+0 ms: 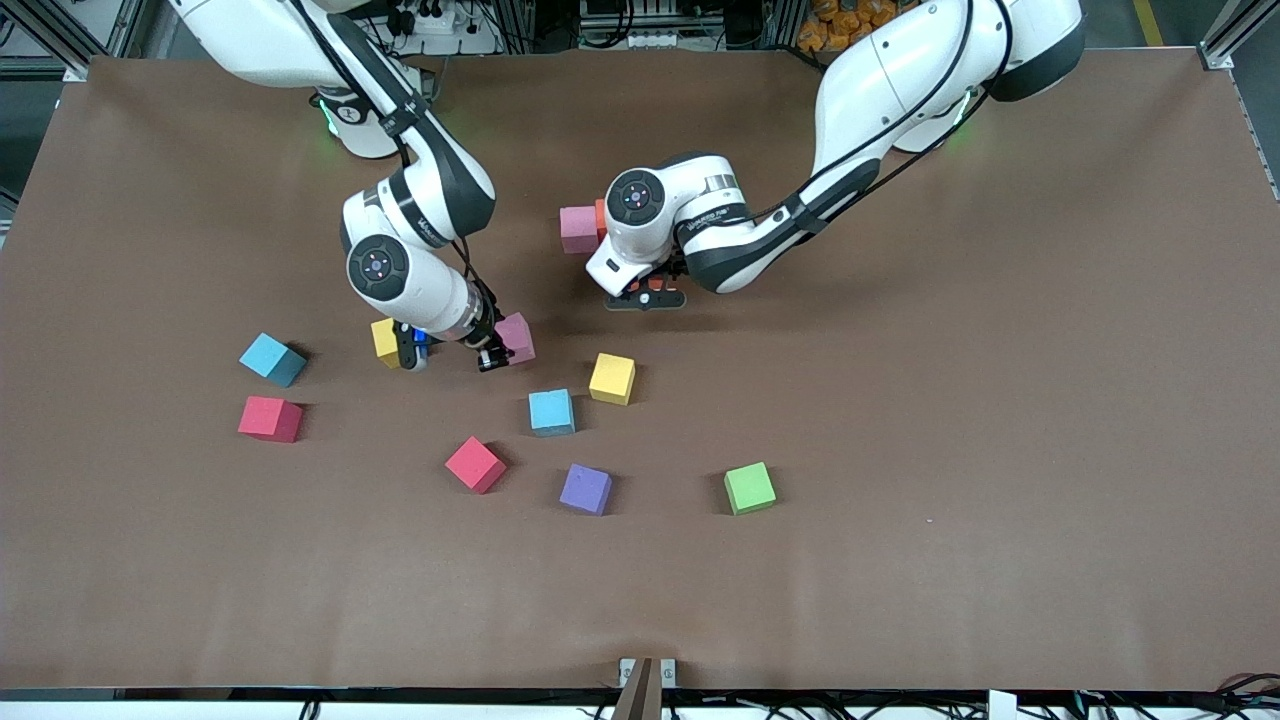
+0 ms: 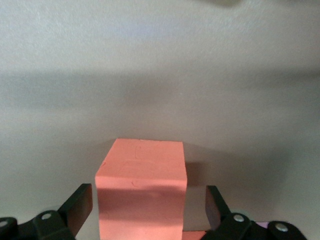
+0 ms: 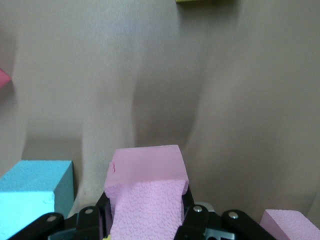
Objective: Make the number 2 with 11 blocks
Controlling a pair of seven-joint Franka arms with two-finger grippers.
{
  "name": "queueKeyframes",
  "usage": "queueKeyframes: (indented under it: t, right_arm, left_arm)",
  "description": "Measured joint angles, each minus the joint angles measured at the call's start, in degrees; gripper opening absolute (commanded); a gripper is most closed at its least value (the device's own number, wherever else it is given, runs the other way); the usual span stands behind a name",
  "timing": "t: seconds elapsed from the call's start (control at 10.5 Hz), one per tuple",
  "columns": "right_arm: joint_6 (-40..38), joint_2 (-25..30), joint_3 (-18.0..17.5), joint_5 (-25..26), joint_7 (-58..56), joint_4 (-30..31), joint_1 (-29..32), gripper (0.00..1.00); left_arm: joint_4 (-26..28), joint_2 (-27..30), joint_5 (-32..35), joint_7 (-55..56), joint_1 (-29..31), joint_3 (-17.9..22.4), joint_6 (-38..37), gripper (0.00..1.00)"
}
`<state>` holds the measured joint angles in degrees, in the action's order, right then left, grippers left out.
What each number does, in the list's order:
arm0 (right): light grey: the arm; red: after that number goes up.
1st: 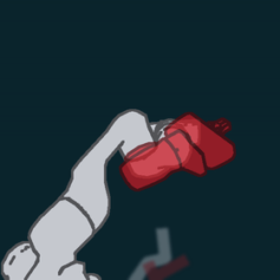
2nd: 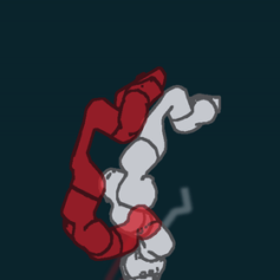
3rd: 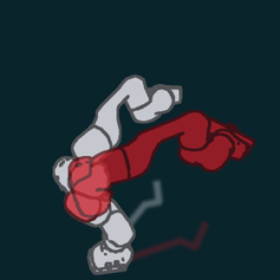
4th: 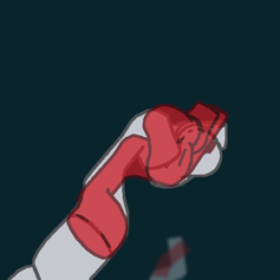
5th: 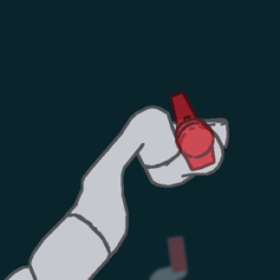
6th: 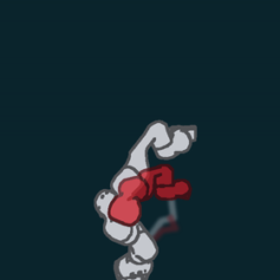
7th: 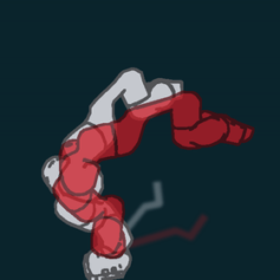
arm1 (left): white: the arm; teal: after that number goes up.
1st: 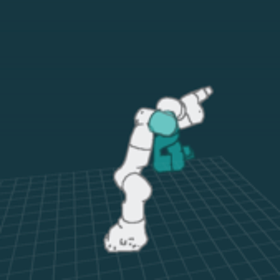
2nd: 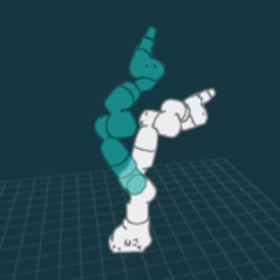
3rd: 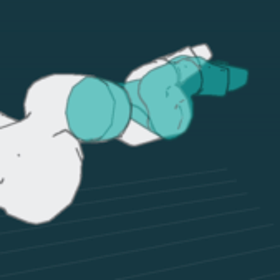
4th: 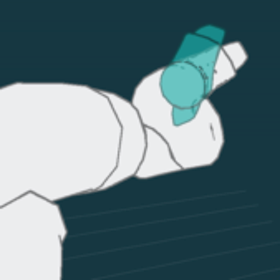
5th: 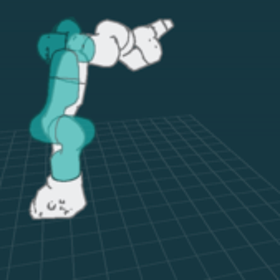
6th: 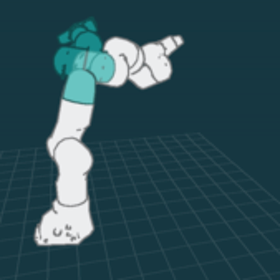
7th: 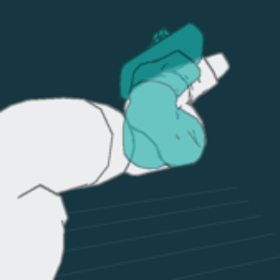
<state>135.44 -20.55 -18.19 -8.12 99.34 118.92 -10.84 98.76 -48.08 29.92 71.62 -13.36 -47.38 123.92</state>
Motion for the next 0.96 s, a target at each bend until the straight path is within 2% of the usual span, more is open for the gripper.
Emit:
queueKeyframes:
  t: [0.19, 0.57, 0.76, 0.96]
  right_arm:
    - [2.98, 0.11, -1.63, -0.76, 0.0, 1.74, 0.09, 0.0]
    - [8.77, 0.11, -6.93, -2.09, 3.76, 6.97, 0.01, 0.0]
    - [8.76, 0.12, -8.74, -2.13, 9.57, 7.05, -0.84, 0.0]
    - [8.74, 0.05, -9.69, -2.16, 14.12, 7.36, -2.13, 0.0]
  left_arm:
    - [-0.68, 0.06, 0.04, 0.0, 2.12, -2.01, 0.06, 1.0]
    - [-1.13, 3.21, 0.32, -4.59, 10.86, -9.4, -4.49, 1.0]
    - [-1.19, 5.61, 0.34, -11.73, 16.4, -11.38, -5.89, 1.0]
    - [-1.32, 7.13, 0.37, -21.68, 21.94, -11.43, -6.1, 1.0]
